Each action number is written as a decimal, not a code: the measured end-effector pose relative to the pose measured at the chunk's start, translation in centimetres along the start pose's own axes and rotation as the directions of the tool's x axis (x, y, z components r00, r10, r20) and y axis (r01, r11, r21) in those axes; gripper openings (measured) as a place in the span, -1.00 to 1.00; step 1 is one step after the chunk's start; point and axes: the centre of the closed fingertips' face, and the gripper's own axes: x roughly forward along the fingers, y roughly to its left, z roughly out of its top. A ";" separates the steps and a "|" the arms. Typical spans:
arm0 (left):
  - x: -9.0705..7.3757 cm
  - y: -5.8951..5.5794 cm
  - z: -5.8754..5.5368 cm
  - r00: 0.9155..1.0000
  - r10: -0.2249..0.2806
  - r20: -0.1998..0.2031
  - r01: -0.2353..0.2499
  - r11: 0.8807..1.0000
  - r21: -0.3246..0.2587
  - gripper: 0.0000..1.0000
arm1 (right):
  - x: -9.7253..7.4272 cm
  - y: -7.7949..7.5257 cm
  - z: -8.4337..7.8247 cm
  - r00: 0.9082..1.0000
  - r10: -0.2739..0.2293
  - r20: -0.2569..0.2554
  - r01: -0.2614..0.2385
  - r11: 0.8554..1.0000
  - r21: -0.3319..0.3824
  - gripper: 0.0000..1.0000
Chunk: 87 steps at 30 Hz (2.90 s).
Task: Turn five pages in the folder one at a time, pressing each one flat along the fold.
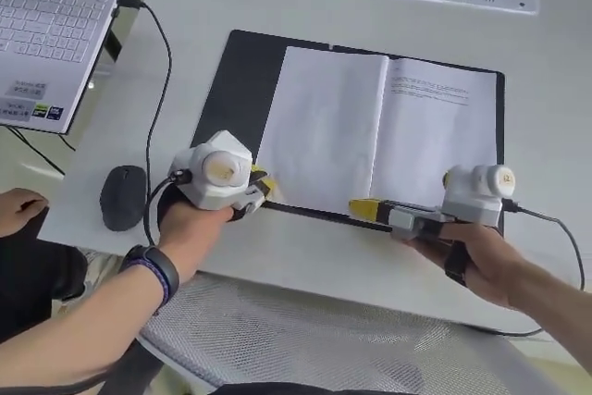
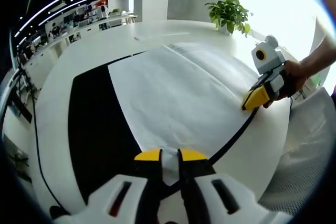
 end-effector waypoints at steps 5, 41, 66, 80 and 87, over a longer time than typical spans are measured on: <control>0.0 0.0 -0.1 1.000 -0.008 -0.006 0.008 1.000 0.004 -0.81 | 0.0 0.2 -0.1 1.000 -0.011 -0.014 0.011 1.000 -0.010 -1.00; -1.7 -2.5 2.6 0.996 -0.079 0.035 0.080 0.996 -0.047 -0.23 | -7.4 0.6 3.3 0.969 -0.211 0.128 0.235 0.949 -0.211 -0.25; -8.3 -2.2 7.3 0.988 -0.061 0.144 0.045 0.993 0.112 0.20 | -18.2 0.9 4.9 0.887 -0.413 0.205 0.461 0.803 -0.378 0.38; -12.6 -2.0 8.2 0.978 -0.028 0.206 0.012 0.997 0.078 0.44 | -21.2 2.8 4.3 0.852 -0.453 0.262 0.523 0.758 -0.389 0.49; -13.5 -1.8 7.8 0.977 -0.009 0.213 -0.003 0.998 0.060 0.48 | -21.7 3.2 3.6 0.842 -0.463 0.276 0.538 0.753 -0.379 0.50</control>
